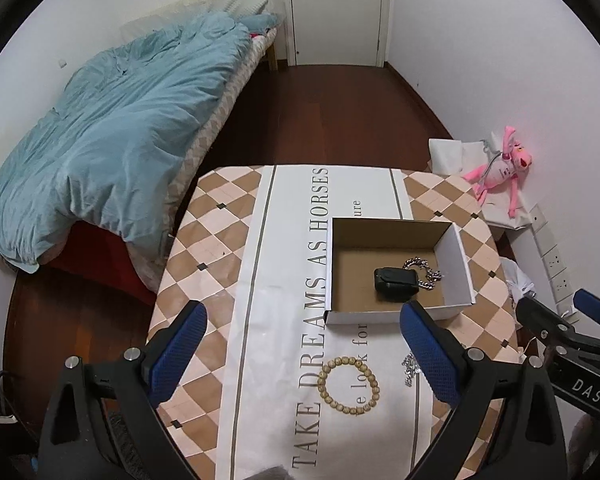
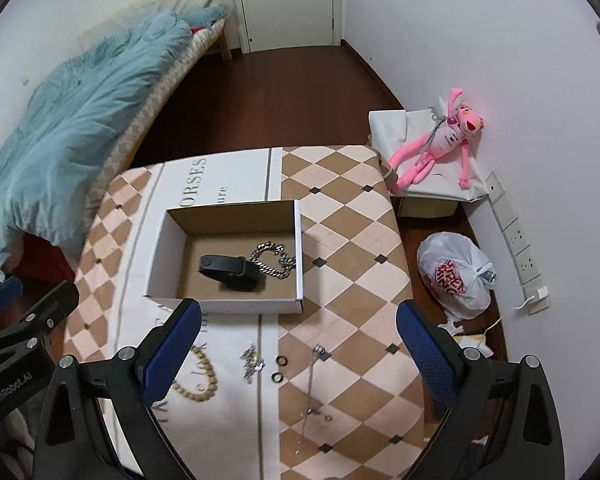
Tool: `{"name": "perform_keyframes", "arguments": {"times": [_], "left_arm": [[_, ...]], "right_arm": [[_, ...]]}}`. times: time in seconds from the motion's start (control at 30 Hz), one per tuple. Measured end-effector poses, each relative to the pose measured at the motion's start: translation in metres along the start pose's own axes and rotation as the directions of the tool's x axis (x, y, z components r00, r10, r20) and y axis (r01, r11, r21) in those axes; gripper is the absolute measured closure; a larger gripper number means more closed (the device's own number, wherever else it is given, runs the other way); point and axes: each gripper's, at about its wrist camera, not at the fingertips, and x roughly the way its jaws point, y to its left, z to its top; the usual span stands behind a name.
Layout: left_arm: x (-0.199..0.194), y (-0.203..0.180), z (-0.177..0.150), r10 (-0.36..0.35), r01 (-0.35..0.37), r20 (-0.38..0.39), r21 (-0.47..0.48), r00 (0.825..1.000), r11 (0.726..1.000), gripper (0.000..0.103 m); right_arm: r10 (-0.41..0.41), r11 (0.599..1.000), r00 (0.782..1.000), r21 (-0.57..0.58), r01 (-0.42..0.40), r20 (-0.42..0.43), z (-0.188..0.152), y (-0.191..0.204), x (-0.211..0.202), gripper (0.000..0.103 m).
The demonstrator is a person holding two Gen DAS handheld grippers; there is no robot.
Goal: Organize jewelry
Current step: 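Grasp the wooden bead bracelet with the left tool while the right tool reaches the silver charm, then lift the bead bracelet with the left tool while the right tool grasps the silver charm cluster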
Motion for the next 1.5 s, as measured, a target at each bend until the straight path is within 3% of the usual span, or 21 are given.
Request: {"name": "perform_keyframes", "arguments": {"times": [0.13, 0.2, 0.37, 0.53, 0.57, 0.67, 0.73, 0.77, 0.83, 0.93, 1.1, 1.37, 1.43, 1.5], "left_arm": [[-0.003, 0.005, -0.013, 0.017, -0.017, 0.008, 0.003, 1.000, 1.000, 0.004], [0.005, 0.008, -0.026, 0.035, -0.035, -0.016, -0.001, 0.999, 0.999, 0.004], [0.055, 0.009, -0.060, 0.042, -0.043, -0.152, -0.001, 0.988, 0.999, 0.005], [0.111, 0.004, -0.090, -0.012, 0.004, -0.304, -0.027, 0.953, 1.000, 0.011], [0.118, 0.003, -0.095, -0.019, 0.009, -0.324, -0.032, 0.946, 0.999, 0.014], [0.139, -0.001, -0.104, -0.034, 0.019, -0.372, -0.043, 0.928, 0.999, 0.025], [0.146, -0.004, -0.106, -0.038, 0.021, -0.384, -0.050, 0.923, 0.999, 0.026], [0.148, -0.005, -0.107, -0.038, 0.020, -0.385, -0.051, 0.922, 0.999, 0.039], [0.148, -0.008, -0.108, -0.024, 0.011, -0.369, -0.037, 0.929, 0.999, 0.053], [0.144, -0.012, -0.107, -0.025, 0.020, -0.343, -0.019, 0.939, 1.000, 0.094], [0.141, 0.003, -0.107, 0.009, -0.014, -0.321, -0.011, 0.947, 1.000, 0.097], [0.133, 0.037, -0.115, 0.066, -0.081, -0.318, -0.033, 0.946, 0.996, 0.097], [0.131, 0.040, -0.115, 0.064, -0.079, -0.319, -0.037, 0.946, 0.996, 0.097], [0.129, 0.039, -0.116, 0.063, -0.078, -0.316, -0.035, 0.947, 0.996, 0.097]], "right_arm": [[-0.005, 0.999, 0.999, 0.035, 0.007, -0.034, -0.020, -0.014, 0.002, 0.004], [-0.006, 0.998, 0.996, 0.066, 0.012, -0.092, -0.037, -0.025, 0.019, 0.004], [0.025, 0.991, 0.974, 0.135, 0.006, -0.225, -0.076, -0.044, 0.069, 0.004], [0.042, 0.984, 0.962, 0.178, 0.007, -0.269, -0.099, -0.056, 0.098, 0.007], [0.054, 0.982, 0.960, 0.187, -0.002, -0.275, -0.102, -0.058, 0.103, 0.009], [0.096, 0.977, 0.953, 0.208, -0.036, -0.286, -0.105, -0.058, 0.113, 0.030], [0.150, 0.972, 0.946, 0.217, -0.088, -0.287, -0.106, -0.053, 0.119, 0.044], [0.159, 0.972, 0.945, 0.215, -0.098, -0.287, -0.105, -0.050, 0.120, 0.046], [0.182, 0.971, 0.942, 0.200, -0.128, -0.281, -0.102, -0.040, 0.123, 0.051], [0.204, 0.971, 0.940, 0.177, -0.159, -0.274, -0.095, -0.023, 0.127, 0.051], [0.153, 0.988, 0.951, 0.069, -0.139, -0.269, -0.082, 0.015, 0.135, 0.051], [0.033, 0.994, 0.960, -0.092, -0.060, -0.277, -0.079, 0.054, 0.159, 0.054], [0.001, 0.987, 0.965, -0.152, -0.042, -0.263, -0.080, 0.064, 0.159, 0.076], [-0.022, 0.981, 0.968, -0.191, -0.027, -0.250, -0.081, 0.070, 0.159, 0.090]]}}
